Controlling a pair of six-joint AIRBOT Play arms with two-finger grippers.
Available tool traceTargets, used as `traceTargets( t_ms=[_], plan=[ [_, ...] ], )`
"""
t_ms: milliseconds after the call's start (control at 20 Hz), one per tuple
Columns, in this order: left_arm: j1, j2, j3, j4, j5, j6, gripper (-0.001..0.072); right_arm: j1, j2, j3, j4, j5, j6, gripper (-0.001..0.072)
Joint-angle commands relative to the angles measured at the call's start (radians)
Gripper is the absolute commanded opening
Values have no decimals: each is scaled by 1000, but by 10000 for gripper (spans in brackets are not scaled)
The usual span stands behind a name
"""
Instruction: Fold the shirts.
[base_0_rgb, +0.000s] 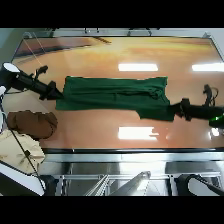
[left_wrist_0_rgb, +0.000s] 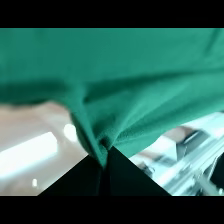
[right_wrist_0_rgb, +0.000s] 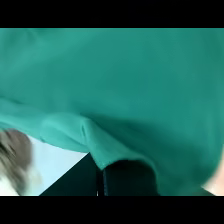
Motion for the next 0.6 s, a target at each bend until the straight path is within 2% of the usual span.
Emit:
traceTargets(
  t_ms=[0, 200, 400, 550],
  plan=[
    [-8, -100, 223, -62, 3, -42, 19, 13, -181, 194, 192, -50, -106, 27],
    [-9, -251, 452, -81, 53, -76, 19, 68, -424, 500, 198, -105, -108, 27],
    [-8, -339, 459, -80, 145, -83, 17, 142, -626, 680, 198, -122, -111, 27],
    [-8, -366, 449, -82, 239, -83, 18, 159, -708, 710, 194, -146, -120, 28]
  ],
)
